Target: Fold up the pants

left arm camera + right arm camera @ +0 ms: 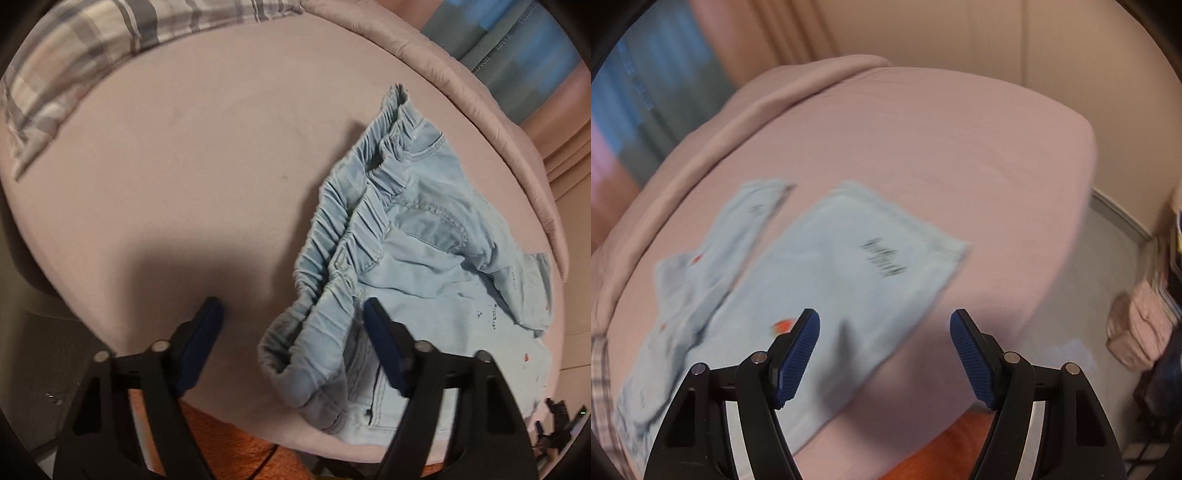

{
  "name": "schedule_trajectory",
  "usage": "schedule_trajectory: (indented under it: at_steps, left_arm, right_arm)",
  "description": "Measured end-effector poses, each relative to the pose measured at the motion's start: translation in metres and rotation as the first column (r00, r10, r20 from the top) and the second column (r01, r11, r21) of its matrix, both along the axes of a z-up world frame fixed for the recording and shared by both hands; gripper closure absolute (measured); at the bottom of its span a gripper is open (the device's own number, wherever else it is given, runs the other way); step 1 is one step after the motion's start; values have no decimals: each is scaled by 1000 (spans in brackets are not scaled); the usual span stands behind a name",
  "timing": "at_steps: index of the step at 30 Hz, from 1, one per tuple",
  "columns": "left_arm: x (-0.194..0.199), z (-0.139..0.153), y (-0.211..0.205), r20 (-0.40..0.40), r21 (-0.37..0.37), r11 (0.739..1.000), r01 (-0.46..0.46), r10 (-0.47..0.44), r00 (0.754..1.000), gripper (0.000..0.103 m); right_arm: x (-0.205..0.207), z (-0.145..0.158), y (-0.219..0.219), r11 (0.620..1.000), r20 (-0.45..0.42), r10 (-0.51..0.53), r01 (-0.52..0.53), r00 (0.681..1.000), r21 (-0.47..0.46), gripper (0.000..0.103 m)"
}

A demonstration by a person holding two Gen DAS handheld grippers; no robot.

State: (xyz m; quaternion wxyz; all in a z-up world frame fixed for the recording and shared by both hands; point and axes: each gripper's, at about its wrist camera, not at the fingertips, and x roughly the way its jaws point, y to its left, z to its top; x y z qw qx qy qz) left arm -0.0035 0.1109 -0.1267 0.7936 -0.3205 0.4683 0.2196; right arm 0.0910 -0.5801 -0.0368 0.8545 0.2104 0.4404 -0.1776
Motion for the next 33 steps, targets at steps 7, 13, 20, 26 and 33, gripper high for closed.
schedule_trajectory:
  at_steps: [7, 13, 20, 26, 33]
  left_arm:
    - [4, 0, 3, 104, -83, 996, 38, -29, 994, 85]
    - [9, 34, 21, 187, -111, 994, 15, 7, 982, 89]
    - [10, 29, 19, 96, 7, 999, 37, -37, 995, 88]
    - [13, 14, 25, 50, -25, 999, 39, -38, 998, 87]
    - [14, 0, 29, 17, -41, 998, 37, -36, 999, 75]
  right_arm:
    - [14, -28, -33, 994, -38, -50, 53, 998, 99, 46]
    - [17, 2, -18, 998, 22, -19, 17, 1000, 58, 95]
    - [-19, 34, -15, 1000, 105, 8, -8, 994, 3, 95]
    - [-14, -20, -24, 999, -35, -35, 35, 999, 4, 97]
    - [-1, -22, -22, 999, -74, -39, 37, 997, -36, 97]
